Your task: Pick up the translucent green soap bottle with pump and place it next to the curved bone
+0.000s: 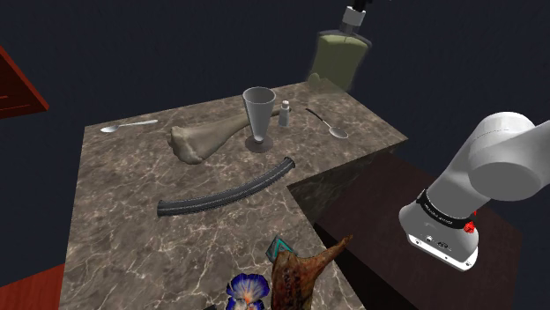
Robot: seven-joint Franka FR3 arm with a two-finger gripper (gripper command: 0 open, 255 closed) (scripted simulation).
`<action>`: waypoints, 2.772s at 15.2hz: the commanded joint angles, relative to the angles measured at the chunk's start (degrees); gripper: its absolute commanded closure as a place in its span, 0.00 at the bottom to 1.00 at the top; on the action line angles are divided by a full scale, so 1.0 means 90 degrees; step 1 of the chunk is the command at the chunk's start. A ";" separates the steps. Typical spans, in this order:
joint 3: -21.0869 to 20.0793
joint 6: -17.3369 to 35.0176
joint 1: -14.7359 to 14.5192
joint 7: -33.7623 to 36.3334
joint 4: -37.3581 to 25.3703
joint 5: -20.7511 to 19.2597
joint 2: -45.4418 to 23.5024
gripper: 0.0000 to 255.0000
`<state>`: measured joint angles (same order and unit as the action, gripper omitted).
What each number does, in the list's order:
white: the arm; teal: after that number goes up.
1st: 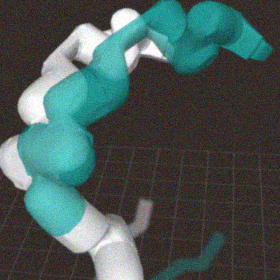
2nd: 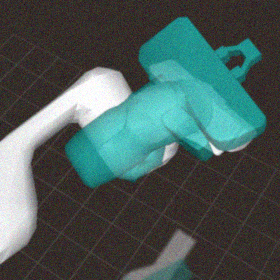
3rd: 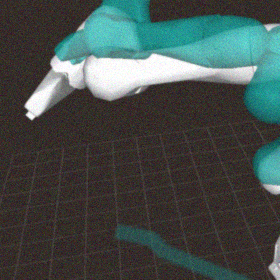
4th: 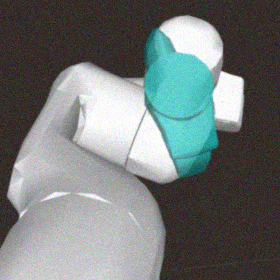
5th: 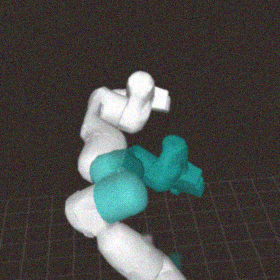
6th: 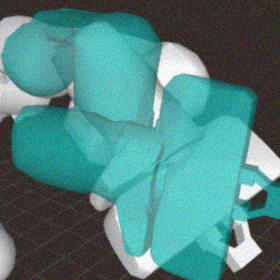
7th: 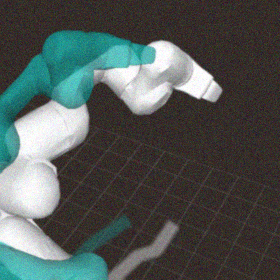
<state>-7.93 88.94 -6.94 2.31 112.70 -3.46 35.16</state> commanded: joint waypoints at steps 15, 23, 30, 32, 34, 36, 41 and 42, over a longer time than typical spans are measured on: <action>-0.0049 0.1252 -0.0081 0.0164 0.1766 0.0066 0.0505 1.00; -0.0073 0.1887 -0.0112 0.0229 0.2552 0.0084 0.0652 1.00; -0.0103 0.2460 -0.0132 0.0293 0.3188 0.0095 0.0712 1.00; -0.0113 0.2628 -0.0137 0.0313 0.3361 0.0097 0.0717 1.00; -0.0124 0.2798 -0.0141 0.0333 0.3531 0.0099 0.0715 1.00; -0.0136 0.2970 -0.0145 0.0354 0.3696 0.0100 0.0707 1.00; -0.0170 0.3413 -0.0150 0.0410 0.4091 0.0100 0.0656 1.00; -0.0178 0.3504 -0.0150 0.0421 0.4167 0.0100 0.0641 1.00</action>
<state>-9.47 119.67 -8.29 6.00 149.61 -2.56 41.08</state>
